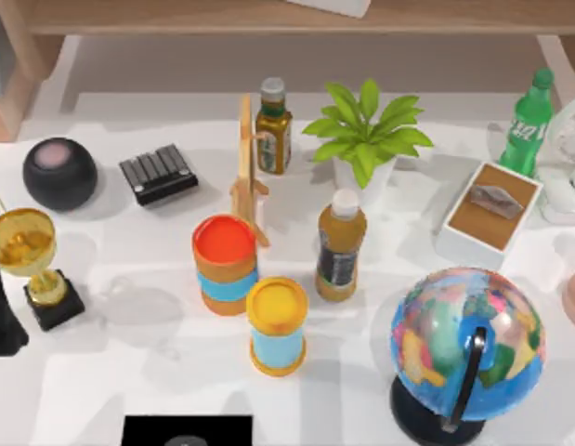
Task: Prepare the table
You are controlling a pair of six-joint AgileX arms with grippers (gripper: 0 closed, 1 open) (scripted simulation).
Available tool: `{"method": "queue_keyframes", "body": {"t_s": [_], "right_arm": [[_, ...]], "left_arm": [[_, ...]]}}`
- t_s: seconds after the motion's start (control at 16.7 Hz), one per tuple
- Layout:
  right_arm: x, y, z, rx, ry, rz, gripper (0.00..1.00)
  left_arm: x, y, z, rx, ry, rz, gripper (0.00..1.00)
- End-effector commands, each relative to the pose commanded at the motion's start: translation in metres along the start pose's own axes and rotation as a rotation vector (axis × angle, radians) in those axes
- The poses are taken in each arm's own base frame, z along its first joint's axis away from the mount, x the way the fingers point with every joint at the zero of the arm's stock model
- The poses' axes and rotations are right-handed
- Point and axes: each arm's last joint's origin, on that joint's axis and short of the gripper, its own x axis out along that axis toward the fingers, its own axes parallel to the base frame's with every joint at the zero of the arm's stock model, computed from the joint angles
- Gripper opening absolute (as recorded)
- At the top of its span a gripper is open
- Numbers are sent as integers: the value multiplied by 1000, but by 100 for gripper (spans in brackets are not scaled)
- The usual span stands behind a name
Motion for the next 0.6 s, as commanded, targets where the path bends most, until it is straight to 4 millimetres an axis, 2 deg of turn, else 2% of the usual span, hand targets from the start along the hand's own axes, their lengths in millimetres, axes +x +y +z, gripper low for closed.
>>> {"method": "queue_keyframes", "body": {"t_s": [0.18, 0.3, 0.48, 0.6], "right_arm": [[-20, 44, -23, -127, 15, 1, 100], [-44, 80, -41, -244, 17, 14, 100], [-99, 131, -72, -452, 2, 45, 100], [-144, 153, -93, -603, -18, 66, 100]], "left_arm": [[0, 0, 0, 0, 0, 0, 100], [0, 0, 0, 0, 0, 0, 100], [0, 0, 0, 0, 0, 0, 100], [0, 0, 0, 0, 0, 0, 100]]}}
